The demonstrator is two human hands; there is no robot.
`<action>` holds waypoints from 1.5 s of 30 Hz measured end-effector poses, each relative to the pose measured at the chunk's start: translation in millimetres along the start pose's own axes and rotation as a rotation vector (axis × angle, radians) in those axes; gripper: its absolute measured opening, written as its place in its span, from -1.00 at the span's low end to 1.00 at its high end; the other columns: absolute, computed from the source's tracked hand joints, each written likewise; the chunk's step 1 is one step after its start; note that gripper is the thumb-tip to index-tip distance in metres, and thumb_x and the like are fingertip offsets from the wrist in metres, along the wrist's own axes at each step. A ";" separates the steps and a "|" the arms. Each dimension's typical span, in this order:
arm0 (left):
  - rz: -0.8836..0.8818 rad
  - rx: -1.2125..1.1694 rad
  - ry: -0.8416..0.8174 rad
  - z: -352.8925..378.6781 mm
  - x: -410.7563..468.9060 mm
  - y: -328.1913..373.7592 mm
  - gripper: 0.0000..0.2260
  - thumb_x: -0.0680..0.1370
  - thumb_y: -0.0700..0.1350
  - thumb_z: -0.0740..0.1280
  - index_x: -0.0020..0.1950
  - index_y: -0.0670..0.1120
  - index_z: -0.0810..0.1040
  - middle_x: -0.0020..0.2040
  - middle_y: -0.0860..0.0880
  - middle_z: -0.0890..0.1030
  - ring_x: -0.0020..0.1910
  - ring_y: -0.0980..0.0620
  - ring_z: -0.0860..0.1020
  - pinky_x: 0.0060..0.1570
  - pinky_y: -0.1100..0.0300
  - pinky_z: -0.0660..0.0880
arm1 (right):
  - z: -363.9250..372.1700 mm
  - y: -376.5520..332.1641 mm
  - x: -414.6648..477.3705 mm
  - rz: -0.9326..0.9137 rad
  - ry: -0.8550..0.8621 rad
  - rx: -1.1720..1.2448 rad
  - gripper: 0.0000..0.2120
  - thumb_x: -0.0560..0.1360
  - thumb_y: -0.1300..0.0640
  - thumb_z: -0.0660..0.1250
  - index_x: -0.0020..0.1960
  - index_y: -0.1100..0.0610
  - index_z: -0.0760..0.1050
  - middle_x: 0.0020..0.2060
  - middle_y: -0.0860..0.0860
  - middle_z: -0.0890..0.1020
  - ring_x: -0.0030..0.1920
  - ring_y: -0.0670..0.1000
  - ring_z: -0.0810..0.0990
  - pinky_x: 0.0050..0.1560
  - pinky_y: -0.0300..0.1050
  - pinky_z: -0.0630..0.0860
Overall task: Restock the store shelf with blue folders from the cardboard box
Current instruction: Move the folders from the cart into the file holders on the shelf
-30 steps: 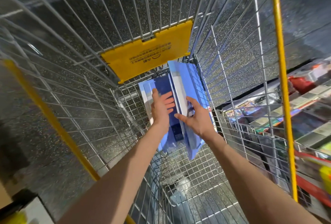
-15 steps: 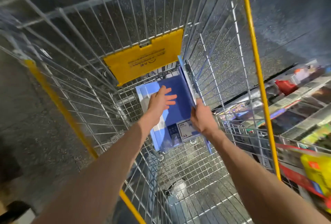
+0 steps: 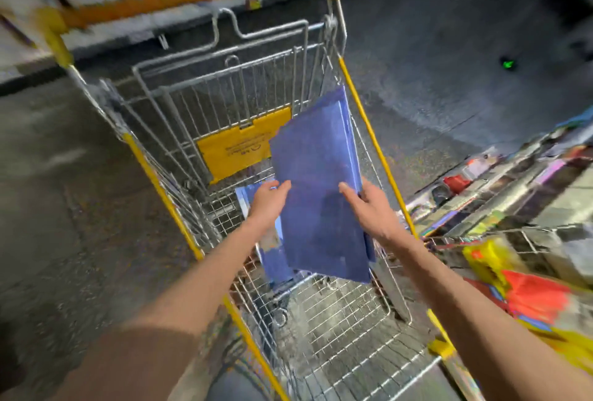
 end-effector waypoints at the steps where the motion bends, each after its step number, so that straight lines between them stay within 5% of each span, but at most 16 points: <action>1: 0.038 0.001 0.015 -6.0 -14.2 6.9 -0.78 0.62 0.08 0.34 0.06 -0.07 0.57 -0.11 0.00 0.56 -0.06 -0.01 0.51 -0.05 0.17 0.37 | -11.8 -7.8 -14.8 -0.011 0.017 0.049 -0.71 0.63 -0.05 0.28 -0.08 0.17 0.55 -0.36 -0.08 0.54 -0.34 -0.18 0.48 -0.32 -0.20 0.41; 5: 0.138 -0.101 0.005 -18.8 -62.5 22.6 -0.34 0.39 0.36 0.39 0.13 -0.21 0.63 0.02 -0.05 0.69 0.00 -0.04 0.65 -0.01 0.09 0.54 | -59.4 -38.8 -75.7 -0.096 0.091 0.182 -0.59 0.61 -0.12 0.26 -0.24 0.17 0.50 -0.42 -0.12 0.50 -0.37 -0.14 0.41 -0.32 -0.14 0.40; 9: 0.248 -0.236 -0.083 -21.7 -129.1 45.5 -0.64 0.57 0.17 0.40 0.21 -0.06 0.65 0.08 0.02 0.70 -0.01 0.08 0.68 -0.22 0.23 0.56 | -98.7 -55.1 -143.8 -0.160 0.138 0.457 -0.67 0.67 -0.02 0.24 -0.25 0.05 0.44 -0.47 -0.16 0.47 -0.46 -0.14 0.37 -0.41 -0.25 0.35; 14: 0.424 -0.221 -0.034 -48.8 -229.4 80.9 -0.81 0.53 0.07 0.48 -0.15 -0.03 0.65 -0.28 0.06 0.67 -0.45 0.22 0.60 -0.49 0.34 0.46 | -139.8 -69.5 -237.2 -0.164 0.179 0.573 -0.60 0.64 -0.10 0.24 -0.31 0.05 0.43 -0.50 -0.09 0.45 -0.49 -0.06 0.40 -0.47 -0.24 0.35; 17: 0.568 -0.216 0.011 -65.8 -292.4 111.6 -0.78 0.54 0.02 0.48 -0.01 -0.13 0.69 -0.26 0.07 0.69 -0.41 0.21 0.64 -0.47 0.32 0.50 | -157.3 -79.1 -271.4 -0.176 0.149 0.628 -0.65 0.64 -0.11 0.24 -0.14 0.14 0.54 -0.30 0.01 0.65 -0.34 0.00 0.63 -0.38 -0.22 0.54; 21: 0.722 -0.235 0.057 -84.7 -358.4 147.5 -0.72 0.54 0.06 0.48 0.04 -0.15 0.71 -0.18 0.02 0.72 -0.30 0.16 0.67 -0.39 0.25 0.56 | -178.7 -103.4 -308.1 -0.214 0.145 0.672 -0.64 0.61 -0.16 0.27 -0.08 0.11 0.62 -0.24 0.00 0.71 -0.28 0.01 0.68 -0.29 -0.17 0.56; 24: 0.808 -0.243 0.025 -85.7 -398.9 170.1 -0.71 0.53 0.13 0.48 0.03 -0.08 0.71 -0.11 0.01 0.74 -0.13 0.04 0.72 -0.16 0.08 0.66 | -197.2 -122.8 -337.4 -0.239 0.148 0.767 -0.59 0.58 -0.17 0.30 0.10 0.17 0.64 -0.02 0.10 0.73 -0.07 0.13 0.72 -0.03 0.02 0.64; 27: 0.906 -0.211 0.014 -87.6 -432.5 189.3 -0.76 0.57 0.11 0.44 0.03 -0.05 0.70 -0.12 0.07 0.74 -0.14 0.12 0.71 -0.16 0.12 0.64 | -214.3 -136.3 -361.2 -0.267 0.110 0.813 -0.51 0.55 -0.16 0.33 0.29 0.20 0.58 0.15 0.17 0.68 0.16 0.25 0.65 0.23 0.20 0.56; 30: 0.975 -0.212 0.027 -95.6 -461.8 208.4 -0.67 0.54 0.16 0.46 -0.01 -0.11 0.70 -0.10 0.00 0.75 -0.16 0.10 0.70 -0.11 0.01 0.67 | -227.8 -152.5 -390.4 -0.309 0.114 0.760 -0.56 0.52 -0.07 0.40 0.27 0.20 0.59 0.12 0.15 0.70 0.10 0.22 0.68 0.07 0.07 0.60; 34: 1.030 -0.267 0.049 -104.2 -496.1 228.1 -0.73 0.54 0.09 0.48 -0.01 -0.12 0.68 -0.10 0.00 0.71 -0.35 0.30 0.59 -0.36 0.34 0.53 | -243.9 -172.1 -425.2 -0.386 0.333 0.662 -0.60 0.43 0.00 0.54 0.19 0.14 0.60 0.03 0.12 0.73 -0.07 0.13 0.72 -0.10 -0.01 0.61; 37: 1.022 -0.294 0.022 -106.3 -511.2 234.7 -0.66 0.45 0.19 0.53 -0.09 -0.10 0.71 -0.13 0.00 0.73 -0.26 0.15 0.64 -0.20 0.13 0.63 | -248.3 -171.8 -453.1 -0.334 0.451 0.655 -0.64 0.43 -0.05 0.53 0.05 0.20 0.66 -0.06 0.14 0.74 -0.16 0.10 0.72 -0.15 -0.03 0.63; 40: 0.991 -0.340 -0.031 -97.6 -517.8 233.0 -0.56 0.32 0.28 0.57 -0.27 -0.11 0.69 -0.30 0.01 0.64 -0.34 0.07 0.55 -0.28 0.05 0.54 | -254.5 -161.1 -480.0 -0.274 0.527 0.606 -0.56 0.33 -0.20 0.55 -0.12 0.19 0.68 -0.24 0.04 0.74 -0.27 0.03 0.70 -0.26 -0.12 0.60; 43: 0.991 -0.339 -0.122 -67.8 -543.7 225.7 -0.55 0.19 0.36 0.57 -0.51 0.00 0.58 -0.45 0.06 0.56 -0.39 0.03 0.52 -0.32 0.04 0.47 | -267.9 -137.5 -517.1 -0.223 0.571 0.635 -0.44 0.27 -0.28 0.55 -0.04 0.21 0.68 -0.15 0.10 0.74 -0.20 0.08 0.72 -0.13 -0.02 0.63; 45: 0.974 -0.350 -0.214 -42.9 -564.9 219.0 -0.56 0.25 0.29 0.61 -0.34 -0.09 0.68 -0.32 -0.05 0.69 -0.28 -0.07 0.68 -0.27 -0.10 0.63 | -278.5 -122.6 -542.9 -0.184 0.568 0.666 -0.43 0.32 -0.24 0.55 0.08 0.21 0.66 -0.05 0.12 0.74 -0.06 0.14 0.73 0.01 0.07 0.65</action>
Point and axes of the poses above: each hand's wrist, its own x-axis towards the middle knuckle, its own z-axis out of the palm, y = z × x, the point moved 10 cm from there along x, towards the middle knuckle
